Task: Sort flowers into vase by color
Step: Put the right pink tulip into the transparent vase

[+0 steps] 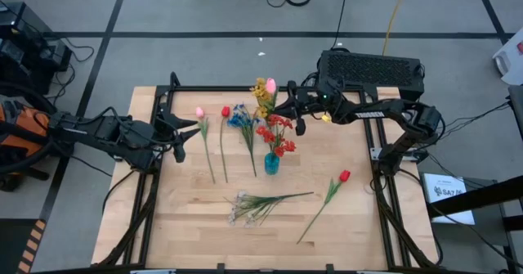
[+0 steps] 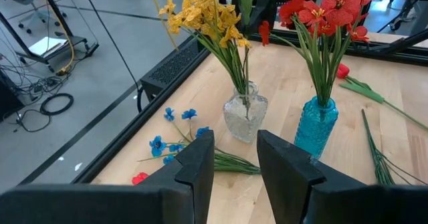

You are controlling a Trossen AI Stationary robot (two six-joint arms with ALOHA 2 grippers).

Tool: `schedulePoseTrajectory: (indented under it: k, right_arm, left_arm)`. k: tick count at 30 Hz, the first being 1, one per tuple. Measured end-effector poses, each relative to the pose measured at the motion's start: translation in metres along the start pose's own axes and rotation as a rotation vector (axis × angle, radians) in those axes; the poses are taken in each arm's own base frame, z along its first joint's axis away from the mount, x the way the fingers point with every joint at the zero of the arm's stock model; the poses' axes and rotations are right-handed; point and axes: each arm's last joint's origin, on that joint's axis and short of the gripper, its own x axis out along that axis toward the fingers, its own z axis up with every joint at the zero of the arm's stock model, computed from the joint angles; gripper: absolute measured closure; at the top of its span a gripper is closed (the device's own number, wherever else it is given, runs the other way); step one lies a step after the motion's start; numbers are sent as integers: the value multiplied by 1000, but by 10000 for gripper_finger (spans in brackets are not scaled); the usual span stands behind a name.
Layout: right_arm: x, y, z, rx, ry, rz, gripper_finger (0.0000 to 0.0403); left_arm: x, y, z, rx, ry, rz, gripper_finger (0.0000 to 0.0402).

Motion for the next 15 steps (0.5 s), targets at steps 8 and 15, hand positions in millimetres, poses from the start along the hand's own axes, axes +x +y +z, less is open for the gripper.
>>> schedulePoseTrajectory:
  k: [8, 15]
  right_arm:
    - [3, 1, -6, 16, 60, -107, 388]
    - [3, 1, -7, 29, 67, -108, 354]
  left_arm:
    - [0, 0, 0, 0, 0, 0, 279]
    - [0, 0, 0, 0, 0, 0, 279]
